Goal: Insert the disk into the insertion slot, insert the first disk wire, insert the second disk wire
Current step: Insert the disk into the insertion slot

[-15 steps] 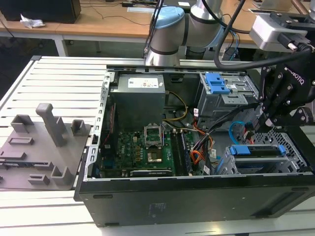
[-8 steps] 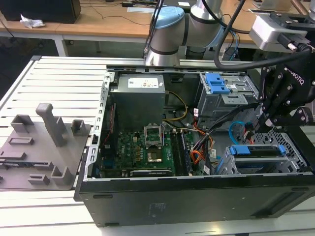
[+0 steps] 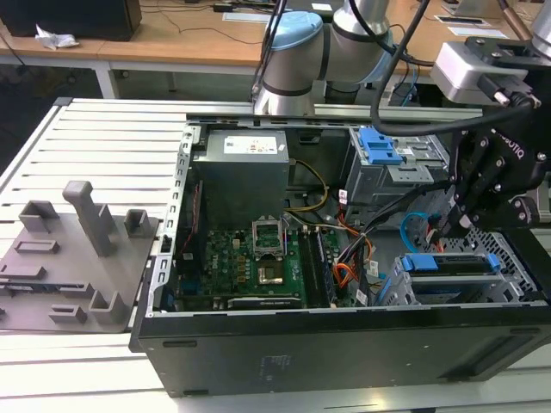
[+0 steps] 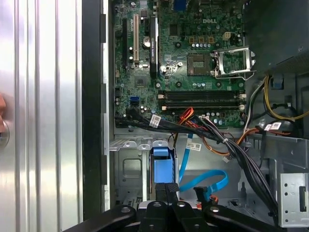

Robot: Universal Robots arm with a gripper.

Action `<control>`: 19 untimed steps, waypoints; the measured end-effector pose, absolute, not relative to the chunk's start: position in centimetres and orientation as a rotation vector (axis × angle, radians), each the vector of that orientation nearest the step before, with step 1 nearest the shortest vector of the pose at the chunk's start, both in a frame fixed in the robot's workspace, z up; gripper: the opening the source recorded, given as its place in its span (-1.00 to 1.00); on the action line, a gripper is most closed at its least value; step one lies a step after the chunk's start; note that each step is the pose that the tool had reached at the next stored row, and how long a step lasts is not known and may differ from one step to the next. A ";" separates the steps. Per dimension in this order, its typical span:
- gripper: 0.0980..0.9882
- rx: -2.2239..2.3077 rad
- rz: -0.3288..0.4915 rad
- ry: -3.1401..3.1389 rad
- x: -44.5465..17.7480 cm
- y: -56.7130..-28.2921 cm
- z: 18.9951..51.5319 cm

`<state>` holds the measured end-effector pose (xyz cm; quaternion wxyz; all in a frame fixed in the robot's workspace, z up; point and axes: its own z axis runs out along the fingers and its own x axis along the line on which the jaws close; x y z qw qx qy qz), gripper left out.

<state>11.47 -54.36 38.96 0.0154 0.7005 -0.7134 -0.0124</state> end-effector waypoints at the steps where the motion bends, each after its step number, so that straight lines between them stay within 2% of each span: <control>1: -0.98 2.179 -0.039 -2.219 11.5 -54.4 38.7; 19: -0.98 2.180 -0.039 -2.220 12.1 -54.4 36.3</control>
